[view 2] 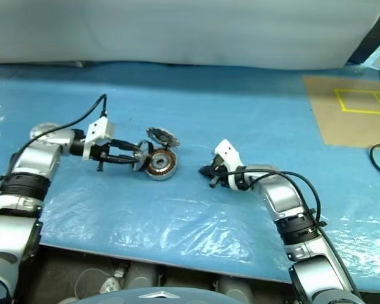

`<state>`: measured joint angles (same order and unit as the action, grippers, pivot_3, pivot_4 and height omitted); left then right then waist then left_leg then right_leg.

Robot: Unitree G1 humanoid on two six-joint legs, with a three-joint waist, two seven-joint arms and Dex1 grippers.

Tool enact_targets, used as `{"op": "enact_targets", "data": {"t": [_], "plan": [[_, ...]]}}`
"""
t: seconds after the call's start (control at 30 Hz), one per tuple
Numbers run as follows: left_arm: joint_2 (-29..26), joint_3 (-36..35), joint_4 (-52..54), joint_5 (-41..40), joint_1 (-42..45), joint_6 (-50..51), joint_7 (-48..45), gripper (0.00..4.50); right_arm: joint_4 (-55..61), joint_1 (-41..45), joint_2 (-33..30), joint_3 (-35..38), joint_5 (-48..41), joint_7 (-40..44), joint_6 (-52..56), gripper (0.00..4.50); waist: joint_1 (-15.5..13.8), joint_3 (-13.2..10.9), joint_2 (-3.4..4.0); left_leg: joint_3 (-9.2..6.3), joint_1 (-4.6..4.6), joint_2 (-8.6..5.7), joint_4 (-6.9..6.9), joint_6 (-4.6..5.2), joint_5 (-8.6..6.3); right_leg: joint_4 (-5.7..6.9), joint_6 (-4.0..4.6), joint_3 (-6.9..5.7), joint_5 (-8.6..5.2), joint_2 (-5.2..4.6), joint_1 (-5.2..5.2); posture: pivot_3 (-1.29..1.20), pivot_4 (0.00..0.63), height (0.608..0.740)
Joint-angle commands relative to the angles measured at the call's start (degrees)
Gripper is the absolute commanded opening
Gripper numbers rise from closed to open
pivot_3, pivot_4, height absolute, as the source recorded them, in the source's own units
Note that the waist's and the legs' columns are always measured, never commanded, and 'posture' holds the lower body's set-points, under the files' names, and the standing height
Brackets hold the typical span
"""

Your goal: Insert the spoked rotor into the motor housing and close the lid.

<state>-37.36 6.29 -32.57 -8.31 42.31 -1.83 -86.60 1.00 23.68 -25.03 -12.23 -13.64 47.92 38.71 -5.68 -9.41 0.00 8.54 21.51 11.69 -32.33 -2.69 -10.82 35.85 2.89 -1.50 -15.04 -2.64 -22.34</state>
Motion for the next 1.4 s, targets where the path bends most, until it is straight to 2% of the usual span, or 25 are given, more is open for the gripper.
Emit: {"op": "enact_targets", "data": {"t": [0.03,0.27,0.93,1.0,1.13,1.4], "plan": [[0.64,0.60,-2.12,0.98,3.03,-2.67,0.47,1.36,2.07,-0.75,-0.41,0.37,-0.40,-0.08,-0.78,0.00,0.01,0.00,0.00,0.00,0.00,-0.01,0.00,0.00,0.00,0.00,0.00,0.00,0.00,0.00,0.00,0.00,0.150,0.740],[3.02,2.24,-7.35,2.39,5.75,-5.65,-0.09,1.36,3.87,-2.54,-0.69,1.18,-0.73,-1.33,0.00,0.00,0.11,0.00,0.00,0.00,0.00,-0.02,0.01,0.00,0.00,-0.01,0.00,0.00,0.00,0.03,-0.01,0.00,0.150,0.740],[3.56,8.30,-13.12,9.32,9.06,-9.81,-4.95,1.36,5.59,-4.75,-0.40,1.54,-0.88,-3.90,0.74,0.00,-0.02,0.00,0.00,-0.02,-0.08,-0.01,0.01,-0.01,-0.01,-0.01,-0.01,0.01,0.01,0.03,0.06,0.00,0.150,0.740],[3.64,8.67,-13.33,9.52,9.65,-9.72,-5.57,2.07,5.41,-4.85,-0.29,1.43,-0.82,-4.14,0.64,0.00,-0.02,0.00,0.00,-0.02,-0.08,-0.02,0.02,-0.01,-0.01,-0.02,-0.01,0.01,0.01,0.03,0.06,0.00,0.150,0.740],[5.05,6.67,-12.77,8.23,10.41,-9.50,-2.52,3.21,5.49,-5.30,-0.11,1.33,-1.07,-4.38,0.84,0.00,-0.02,0.00,0.00,-0.02,-0.06,-0.02,0.02,-0.01,-0.01,-0.02,-0.01,0.00,0.01,0.04,0.06,0.00,0.150,0.740],[3.12,1.03,-7.07,0.90,11.13,-1.36,-4.28,3.21,6.56,-4.42,0.45,2.73,-3.42,-3.13,1.00,0.00,0.08,-0.01,-0.01,-0.02,-0.05,-0.02,0.01,-0.01,-0.01,-0.01,-0.01,-0.01,0.01,0.05,0.04,0.00,0.150,0.740]]}}
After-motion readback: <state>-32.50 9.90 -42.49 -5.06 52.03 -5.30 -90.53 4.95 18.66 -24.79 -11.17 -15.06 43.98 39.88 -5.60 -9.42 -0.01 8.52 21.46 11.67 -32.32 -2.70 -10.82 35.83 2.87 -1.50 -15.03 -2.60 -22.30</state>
